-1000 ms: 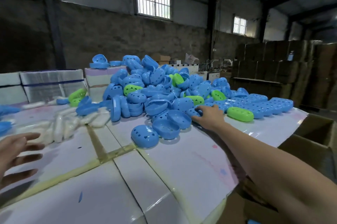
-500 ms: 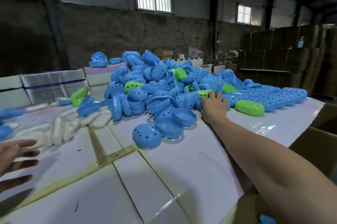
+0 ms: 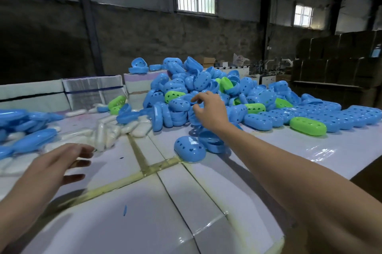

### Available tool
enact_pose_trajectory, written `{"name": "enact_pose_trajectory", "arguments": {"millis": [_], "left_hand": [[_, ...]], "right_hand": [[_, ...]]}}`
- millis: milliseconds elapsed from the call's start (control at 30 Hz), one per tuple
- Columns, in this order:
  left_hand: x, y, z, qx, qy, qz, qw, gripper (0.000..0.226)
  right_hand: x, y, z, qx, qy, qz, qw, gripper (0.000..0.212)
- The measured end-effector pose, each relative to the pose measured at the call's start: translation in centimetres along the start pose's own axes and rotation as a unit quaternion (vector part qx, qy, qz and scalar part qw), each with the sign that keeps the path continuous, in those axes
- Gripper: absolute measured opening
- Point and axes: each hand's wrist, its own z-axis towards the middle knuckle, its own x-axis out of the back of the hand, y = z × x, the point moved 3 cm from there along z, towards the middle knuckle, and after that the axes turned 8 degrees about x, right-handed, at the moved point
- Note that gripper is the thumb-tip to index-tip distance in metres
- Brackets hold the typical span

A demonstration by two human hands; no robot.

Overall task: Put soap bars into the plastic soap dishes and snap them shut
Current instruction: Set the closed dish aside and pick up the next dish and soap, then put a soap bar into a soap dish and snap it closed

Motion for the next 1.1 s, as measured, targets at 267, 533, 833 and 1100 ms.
{"name": "enact_pose_trajectory", "arguments": {"millis": [267, 533, 833, 1100], "left_hand": [[0.7, 1.2, 0.1, 0.055, 0.045, 0.040, 0.997, 0.026], [2.2, 1.5, -0.4, 0.021, 0.093, 0.212, 0.973, 0.031], [7.6, 0.7, 1.7, 0.131, 0.117, 0.305, 0.936, 0.013], [19.9, -0.7, 3.4, 0.318, 0.091, 0.555, 0.763, 0.061]], "right_hand": [[-9.8, -16.7, -1.4, -0.022, -0.162, 0.288, 0.944, 0.019], [-14.8, -20.0, -6.7, 0.058, -0.213, 0.267, 0.938, 0.019], [-14.4, -19.5, -7.4, 0.128, -0.241, 0.265, 0.925, 0.023], [-14.7, -19.9, -7.8, 0.189, -0.284, 0.240, 0.909, 0.024]]}}
